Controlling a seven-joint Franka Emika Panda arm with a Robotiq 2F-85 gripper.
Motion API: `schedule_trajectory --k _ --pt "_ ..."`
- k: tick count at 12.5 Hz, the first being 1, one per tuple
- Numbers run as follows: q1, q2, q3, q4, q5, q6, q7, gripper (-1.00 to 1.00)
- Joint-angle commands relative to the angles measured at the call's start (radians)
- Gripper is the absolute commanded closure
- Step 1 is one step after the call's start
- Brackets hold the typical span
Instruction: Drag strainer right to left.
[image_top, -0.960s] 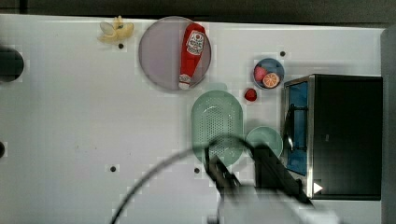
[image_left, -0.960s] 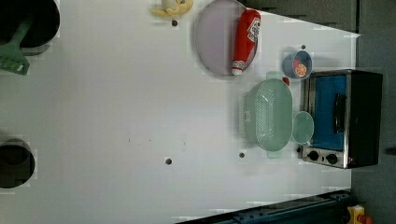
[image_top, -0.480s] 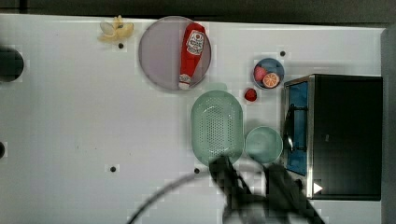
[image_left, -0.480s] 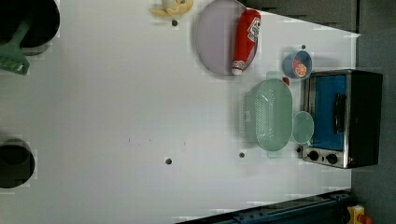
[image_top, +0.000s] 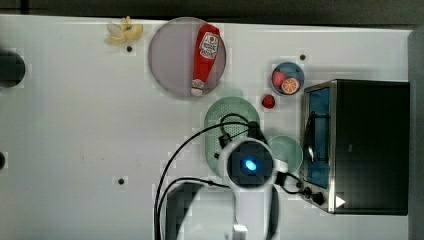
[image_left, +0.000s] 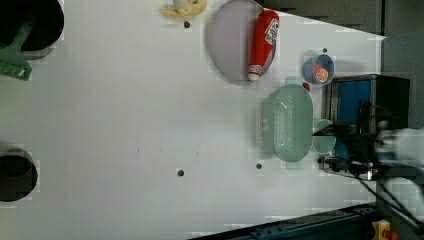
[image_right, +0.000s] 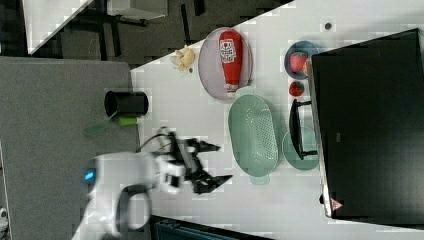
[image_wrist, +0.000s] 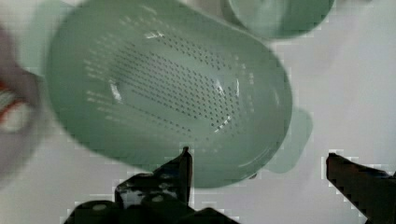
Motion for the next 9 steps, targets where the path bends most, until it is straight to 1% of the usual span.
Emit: schedule_trajectory --k 1,4,7,9 --pt "0.011 0.011 -0.013 0.007 -0.001 0.077 0.206 -1.00" --pt "0.015 0.176 -0.009 0.023 -0.001 0.207 0.332 -1.00" --pt "0.027 0.313 0.007 0.021 -0.001 0.415 0.338 -1.00" --pt "0.032 0.391 0.015 0.021 0.000 0.490 0.355 -1.00"
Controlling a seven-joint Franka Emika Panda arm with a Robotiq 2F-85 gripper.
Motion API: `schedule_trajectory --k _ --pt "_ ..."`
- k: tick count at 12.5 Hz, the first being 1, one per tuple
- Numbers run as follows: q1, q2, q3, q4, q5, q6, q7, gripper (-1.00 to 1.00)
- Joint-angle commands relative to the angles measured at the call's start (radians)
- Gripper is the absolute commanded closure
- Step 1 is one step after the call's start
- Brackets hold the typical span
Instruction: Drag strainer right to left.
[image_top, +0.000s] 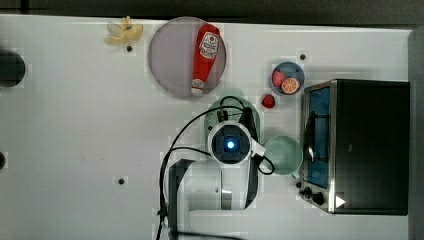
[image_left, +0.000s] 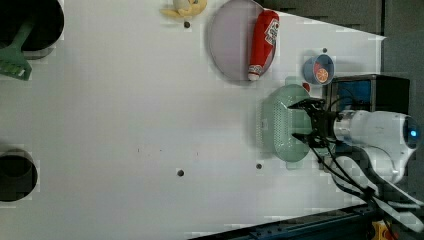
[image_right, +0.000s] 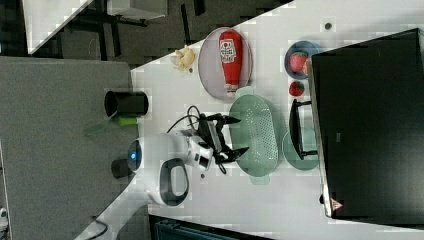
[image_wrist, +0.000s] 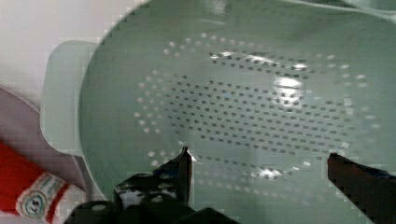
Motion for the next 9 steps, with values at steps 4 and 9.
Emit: schedule_trajectory --k 4,9 --pt "0.035 0.152 0.009 -0.023 0.024 0.134 0.148 -1.00" --pt "0.057 0.171 0.031 -0.020 0.024 0.140 0.181 -1.00"
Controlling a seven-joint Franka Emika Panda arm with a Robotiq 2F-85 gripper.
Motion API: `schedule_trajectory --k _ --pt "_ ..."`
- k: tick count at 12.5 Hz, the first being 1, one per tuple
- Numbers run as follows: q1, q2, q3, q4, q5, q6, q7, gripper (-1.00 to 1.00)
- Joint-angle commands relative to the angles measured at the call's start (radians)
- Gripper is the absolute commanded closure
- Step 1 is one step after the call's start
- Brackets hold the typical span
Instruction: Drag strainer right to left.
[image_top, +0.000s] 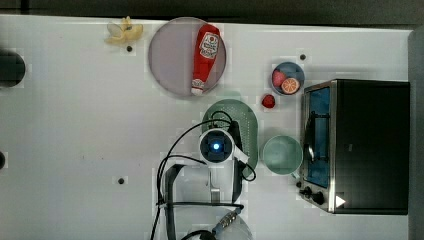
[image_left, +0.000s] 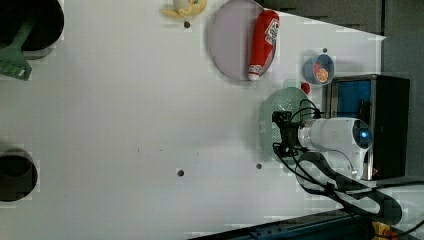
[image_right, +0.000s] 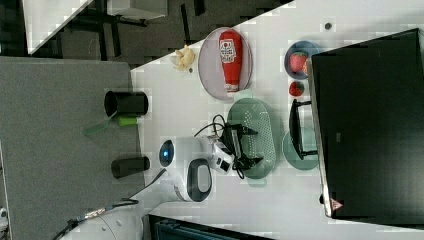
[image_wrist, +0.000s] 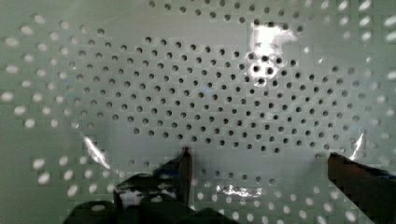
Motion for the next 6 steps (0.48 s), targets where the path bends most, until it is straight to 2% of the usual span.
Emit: schedule_trajectory --k 1,6 --pt "0.014 -0.045 0.038 0.005 0.019 0.011 0.098 -1.00" --pt "0.064 -0.044 0.057 0.006 0.021 0.012 0.191 -1.00"
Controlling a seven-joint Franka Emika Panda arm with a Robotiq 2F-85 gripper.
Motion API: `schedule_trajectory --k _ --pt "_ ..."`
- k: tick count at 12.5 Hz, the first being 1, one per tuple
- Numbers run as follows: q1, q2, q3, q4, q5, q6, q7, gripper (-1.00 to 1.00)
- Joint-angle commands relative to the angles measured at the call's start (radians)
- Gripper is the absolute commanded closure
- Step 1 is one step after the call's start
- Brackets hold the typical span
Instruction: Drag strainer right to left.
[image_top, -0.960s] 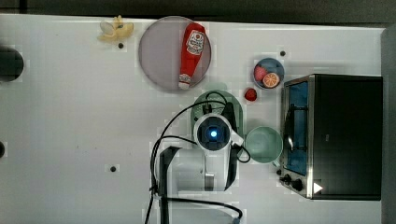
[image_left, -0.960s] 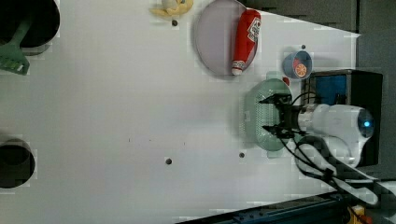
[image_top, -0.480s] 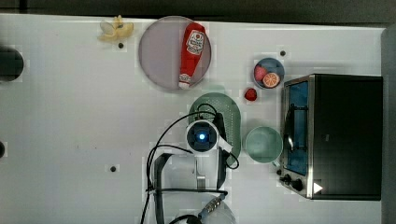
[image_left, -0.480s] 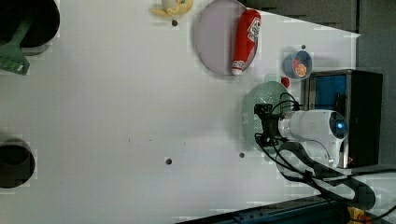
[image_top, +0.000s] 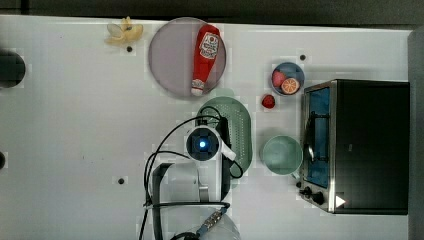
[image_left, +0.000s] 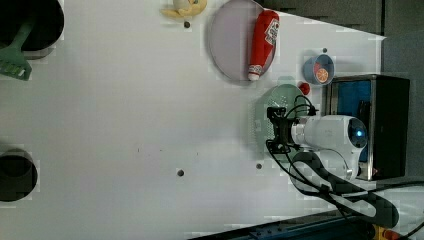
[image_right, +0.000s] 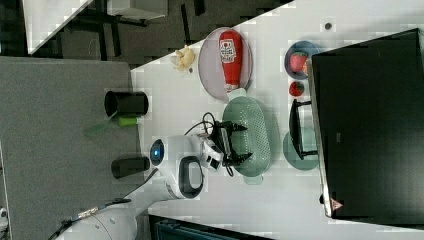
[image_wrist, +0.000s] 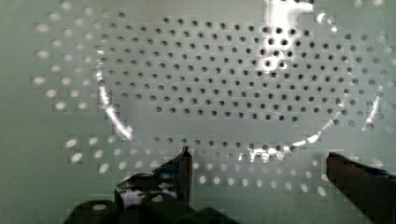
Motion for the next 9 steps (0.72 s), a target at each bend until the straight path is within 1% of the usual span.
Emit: schedule_trajectory --k 1,6,9 --pt "0.042 -0.041 0.029 -0.009 -0.009 0.009 0.140 -1.00" --pt "0.113 -0.039 0.102 0.001 -0.009 0.007 0.335 -1.00" --pt "0.154 -0.036 0.128 0.008 -0.009 0.006 0.372 -1.00"
